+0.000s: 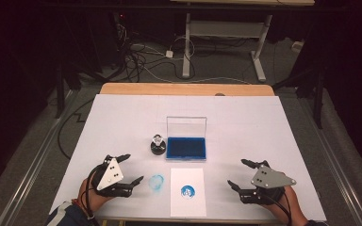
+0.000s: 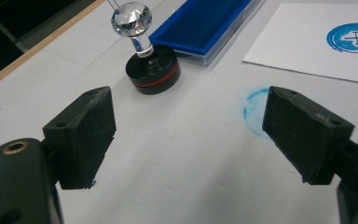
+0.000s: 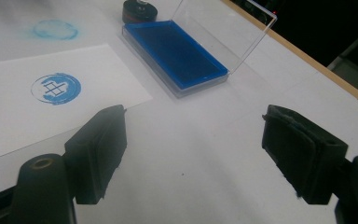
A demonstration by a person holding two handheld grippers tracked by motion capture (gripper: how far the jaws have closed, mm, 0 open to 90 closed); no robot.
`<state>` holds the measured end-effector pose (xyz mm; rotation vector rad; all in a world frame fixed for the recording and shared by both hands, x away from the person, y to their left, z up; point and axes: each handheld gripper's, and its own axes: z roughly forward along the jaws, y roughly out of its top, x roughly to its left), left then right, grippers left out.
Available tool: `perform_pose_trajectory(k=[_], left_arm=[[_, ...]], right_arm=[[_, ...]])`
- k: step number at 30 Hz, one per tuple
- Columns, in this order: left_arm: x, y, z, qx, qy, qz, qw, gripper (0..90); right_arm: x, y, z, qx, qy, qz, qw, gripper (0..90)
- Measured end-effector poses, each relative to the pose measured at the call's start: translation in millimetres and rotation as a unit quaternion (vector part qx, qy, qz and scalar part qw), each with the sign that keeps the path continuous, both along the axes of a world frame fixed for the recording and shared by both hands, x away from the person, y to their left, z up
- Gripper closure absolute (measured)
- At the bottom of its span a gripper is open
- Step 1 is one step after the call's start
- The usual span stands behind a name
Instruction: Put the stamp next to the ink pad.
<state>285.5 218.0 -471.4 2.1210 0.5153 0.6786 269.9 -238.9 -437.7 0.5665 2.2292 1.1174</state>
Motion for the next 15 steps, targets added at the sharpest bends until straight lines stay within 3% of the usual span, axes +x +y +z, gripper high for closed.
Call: perform_pose_trajectory(k=[9, 15], left_arm=[[-1.2, 0.3, -1.5, 0.003, 0.005, -0.006, 1.0, 16.3], [-2.9, 3.4, -0.5, -0.006, 0.006, -0.006, 0.9999, 16.3]], right_arm=[[-0.8, 2.1, 0.8, -0.001, -0.004, -0.008, 1.0, 16.6], [-1.4, 4.3, 1.1, 0.002, -0.007, -0.014, 0.9999, 15.0]])
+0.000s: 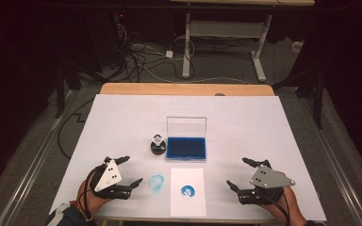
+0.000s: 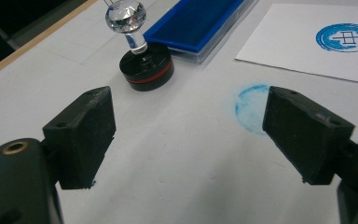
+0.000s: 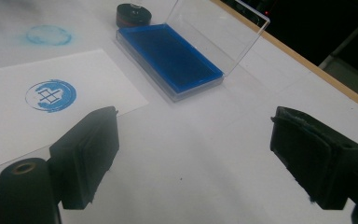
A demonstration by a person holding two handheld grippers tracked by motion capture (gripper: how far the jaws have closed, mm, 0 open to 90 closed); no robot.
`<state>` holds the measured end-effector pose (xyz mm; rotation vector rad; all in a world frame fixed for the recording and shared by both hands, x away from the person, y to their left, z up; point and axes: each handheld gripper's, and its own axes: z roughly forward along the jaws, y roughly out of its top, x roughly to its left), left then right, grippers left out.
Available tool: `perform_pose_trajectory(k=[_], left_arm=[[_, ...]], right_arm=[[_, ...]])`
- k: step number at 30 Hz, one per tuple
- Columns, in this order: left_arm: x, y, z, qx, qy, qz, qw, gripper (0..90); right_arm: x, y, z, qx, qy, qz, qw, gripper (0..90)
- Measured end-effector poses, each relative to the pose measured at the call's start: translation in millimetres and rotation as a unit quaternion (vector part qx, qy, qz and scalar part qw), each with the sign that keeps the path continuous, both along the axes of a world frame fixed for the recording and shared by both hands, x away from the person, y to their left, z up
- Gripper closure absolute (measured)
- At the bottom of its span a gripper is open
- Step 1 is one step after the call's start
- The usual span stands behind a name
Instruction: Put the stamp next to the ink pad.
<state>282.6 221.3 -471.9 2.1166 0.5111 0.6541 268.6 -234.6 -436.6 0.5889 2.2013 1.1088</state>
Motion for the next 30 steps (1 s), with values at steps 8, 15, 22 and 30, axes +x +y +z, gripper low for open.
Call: perform_pose_trajectory(k=[8, 15, 22, 30], left_arm=[[0.2, -0.6, 0.0, 0.001, 0.003, 0.0, 1.0, 16.3], [1.1, -1.3, -1.1, 0.004, 0.007, 0.0, 1.0, 16.3], [4.5, -1.6, -1.8, 0.001, 0.015, -0.001, 0.9999, 16.3], [7.3, -2.0, -1.9, 0.001, 0.018, 0.003, 0.9998, 16.3]], right_arm=[[0.8, -2.2, 0.5, 0.005, -0.005, -0.009, 0.9999, 15.3], [1.6, -4.4, 2.2, 0.007, -0.011, -0.015, 0.9998, 15.3], [4.8, -6.3, 2.1, 0.01, -0.01, -0.019, 0.9997, 15.3], [7.2, -9.5, 1.5, 0.016, -0.005, -0.022, 0.9996, 15.4]])
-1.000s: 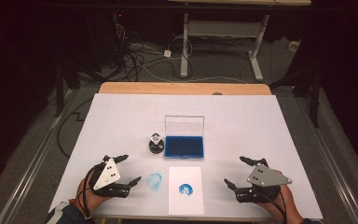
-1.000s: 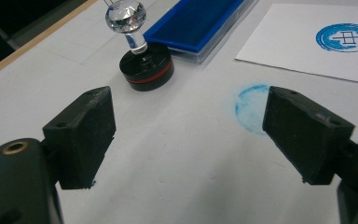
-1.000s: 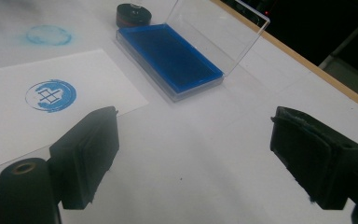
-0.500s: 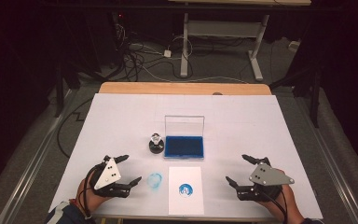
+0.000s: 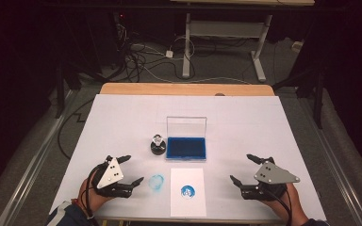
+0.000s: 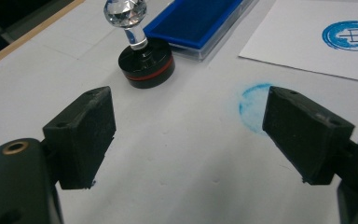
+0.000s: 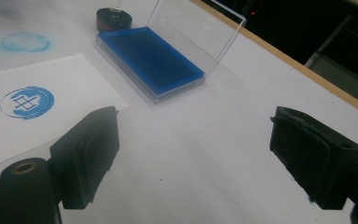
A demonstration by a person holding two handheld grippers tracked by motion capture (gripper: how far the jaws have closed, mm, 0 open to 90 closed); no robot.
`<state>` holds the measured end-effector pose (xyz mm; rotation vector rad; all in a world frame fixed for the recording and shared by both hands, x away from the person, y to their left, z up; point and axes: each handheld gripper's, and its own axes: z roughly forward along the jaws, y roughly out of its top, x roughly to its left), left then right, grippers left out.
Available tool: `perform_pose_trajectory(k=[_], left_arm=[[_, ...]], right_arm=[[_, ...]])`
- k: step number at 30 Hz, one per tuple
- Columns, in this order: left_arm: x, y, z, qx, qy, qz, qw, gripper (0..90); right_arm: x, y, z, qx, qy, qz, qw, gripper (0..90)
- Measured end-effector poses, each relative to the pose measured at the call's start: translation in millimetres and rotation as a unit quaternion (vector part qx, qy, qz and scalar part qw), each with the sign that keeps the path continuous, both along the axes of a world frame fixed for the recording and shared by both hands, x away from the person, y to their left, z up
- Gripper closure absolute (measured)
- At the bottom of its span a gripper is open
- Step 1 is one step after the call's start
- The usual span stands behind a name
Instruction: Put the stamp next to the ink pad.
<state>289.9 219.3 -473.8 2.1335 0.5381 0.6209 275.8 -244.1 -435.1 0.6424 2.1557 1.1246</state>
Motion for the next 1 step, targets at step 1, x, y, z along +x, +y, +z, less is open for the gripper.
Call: perform_pose_trajectory(k=[1], left_arm=[[0.4, 0.1, 0.1, 0.001, 0.001, 0.002, 1.0, 16.3]], right_arm=[[0.0, 0.1, 0.1, 0.0, -0.001, -0.001, 1.0, 15.4]])
